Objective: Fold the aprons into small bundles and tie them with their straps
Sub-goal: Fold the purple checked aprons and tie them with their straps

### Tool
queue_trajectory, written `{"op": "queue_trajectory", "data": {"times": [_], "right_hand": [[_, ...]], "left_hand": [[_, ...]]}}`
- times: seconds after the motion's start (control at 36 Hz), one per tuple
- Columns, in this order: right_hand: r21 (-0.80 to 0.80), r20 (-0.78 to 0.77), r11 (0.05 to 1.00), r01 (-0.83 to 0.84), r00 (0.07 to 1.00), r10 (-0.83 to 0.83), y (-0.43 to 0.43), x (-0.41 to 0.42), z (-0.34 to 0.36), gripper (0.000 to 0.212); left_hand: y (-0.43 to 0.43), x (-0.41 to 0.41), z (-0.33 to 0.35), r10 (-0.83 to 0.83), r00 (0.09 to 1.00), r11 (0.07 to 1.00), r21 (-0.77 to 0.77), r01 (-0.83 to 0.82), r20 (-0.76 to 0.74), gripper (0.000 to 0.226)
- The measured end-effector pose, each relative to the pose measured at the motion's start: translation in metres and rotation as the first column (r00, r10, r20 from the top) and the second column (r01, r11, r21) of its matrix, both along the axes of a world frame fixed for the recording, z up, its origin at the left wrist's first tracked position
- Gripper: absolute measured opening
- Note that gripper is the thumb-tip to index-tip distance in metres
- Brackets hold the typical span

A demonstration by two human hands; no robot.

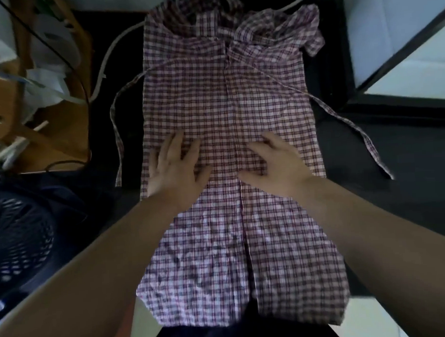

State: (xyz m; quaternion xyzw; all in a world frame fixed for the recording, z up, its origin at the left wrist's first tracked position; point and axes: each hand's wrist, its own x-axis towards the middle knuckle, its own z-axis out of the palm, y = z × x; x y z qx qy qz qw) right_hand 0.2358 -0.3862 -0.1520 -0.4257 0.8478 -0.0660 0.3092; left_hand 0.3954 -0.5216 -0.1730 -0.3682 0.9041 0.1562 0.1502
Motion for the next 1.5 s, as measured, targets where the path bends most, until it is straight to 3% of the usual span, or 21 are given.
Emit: {"op": "queue_trajectory", "data": {"times": [0.11, 0.19, 0.25, 0.31, 0.39, 0.47, 0.64, 0.69, 0.78, 0.92, 1.06, 1.17, 1.25, 1.31, 1.39, 1.44, 1.5], "right_hand": [[0.112, -0.110, 0.988, -0.111, 0.986, 0.123, 0.018, 0.014, 0.000, 0.081], [0.076, -0.295, 0.997, -0.007, 0.955, 0.029, 0.022, 0.022, -0.002, 0.081], [0.011, -0.397, 1.000, 0.002, 0.918, 0.003, 0.023, 0.034, -0.001, 0.070], [-0.028, -0.336, 1.000, 0.002, 0.942, -0.012, 0.026, 0.041, -0.003, 0.054], [-0.071, -0.294, 0.994, -0.079, 0.954, 0.055, 0.046, 0.053, -0.007, 0.038], [-0.170, -0.262, 0.981, -0.094, 0.964, 0.047, 0.078, 0.063, -0.009, 0.033], [-0.223, -0.291, 0.967, -0.127, 0.955, 0.058, 0.138, 0.079, -0.017, 0.028], [-0.237, -0.274, 0.958, -0.160, 0.957, 0.092, 0.150, 0.090, -0.020, 0.031], [-0.042, -0.194, 0.976, -0.214, 0.960, 0.203, 0.161, 0.104, -0.023, 0.052], [0.127, -0.130, 0.958, -0.257, 0.953, 0.273, 0.153, 0.106, -0.024, 0.055], [0.112, -0.174, 0.974, -0.197, 0.961, 0.215, 0.126, 0.084, -0.021, 0.058], [-0.028, -0.327, 0.989, -0.147, 0.936, 0.130, 0.117, 0.074, -0.009, 0.050], [-0.071, -0.207, 0.980, -0.188, 0.963, 0.170, 0.126, 0.083, -0.002, 0.035], [-0.058, -0.122, 0.977, -0.204, 0.973, 0.196, 0.138, 0.092, -0.004, 0.049], [0.071, -0.146, 0.941, -0.331, 0.930, 0.338, 0.160, 0.106, -0.008, 0.088], [0.113, -0.203, 0.908, -0.402, 0.886, 0.418, 0.173, 0.116, -0.012, 0.092], [0.072, -0.244, 0.914, -0.399, 0.882, 0.404, 0.181, 0.123, -0.021, 0.078]], "left_hand": [[0.015, 0.020, 0.005, 0.010, 0.998, 1.000, -0.024, -0.011, -0.069, 0.060], [0.028, 0.037, 0.005, -0.035, 0.995, 0.999, -0.009, 0.034, -0.093, 0.051], [0.041, 0.053, 0.006, -0.060, 0.981, 0.998, -0.048, 0.052, -0.183, 0.038], [0.053, 0.065, 0.007, -0.060, 0.962, 0.996, -0.082, 0.040, -0.265, 0.028], [0.079, 0.079, 0.010, -0.079, 0.986, 0.997, -0.025, 0.077, -0.148, 0.042], [0.107, 0.093, 0.008, -0.039, 0.993, 0.999, -0.041, 0.035, -0.111, 0.051], [0.157, 0.121, 0.000, 0.037, 0.966, 0.995, -0.077, -0.058, -0.257, 0.049], [0.169, 0.126, -0.003, 0.011, 0.971, 0.998, -0.057, -0.026, -0.237, 0.052], [0.175, 0.129, -0.010, -0.023, 0.993, 1.000, 0.000, 0.024, -0.112, 0.059], [0.168, 0.112, -0.006, -0.051, 0.998, 0.998, 0.036, 0.050, 0.024, 0.063], [0.137, 0.079, 0.003, -0.083, 0.994, 0.997, 0.017, 0.082, 0.076, 0.057], [0.129, 0.070, 0.014, -0.166, 0.983, 0.980, -0.095, 0.173, 0.075, 0.052], [0.144, 0.087, 0.016, -0.210, 0.976, 0.975, -0.084, 0.206, -0.047, 0.051], [0.156, 0.100, 0.013, -0.262, 0.965, 0.964, -0.041, 0.262, 0.004, 0.069], [0.170, 0.111, 0.006, -0.338, 0.931, 0.930, -0.101, 0.352, 0.137, 0.092], [0.179, 0.115, 0.004, -0.323, 0.941, 0.930, -0.151, 0.336, 0.102, 0.086], [0.182, 0.118, 0.003, -0.318, 0.947, 0.930, -0.204, 0.304, -0.036, 0.072]]}}
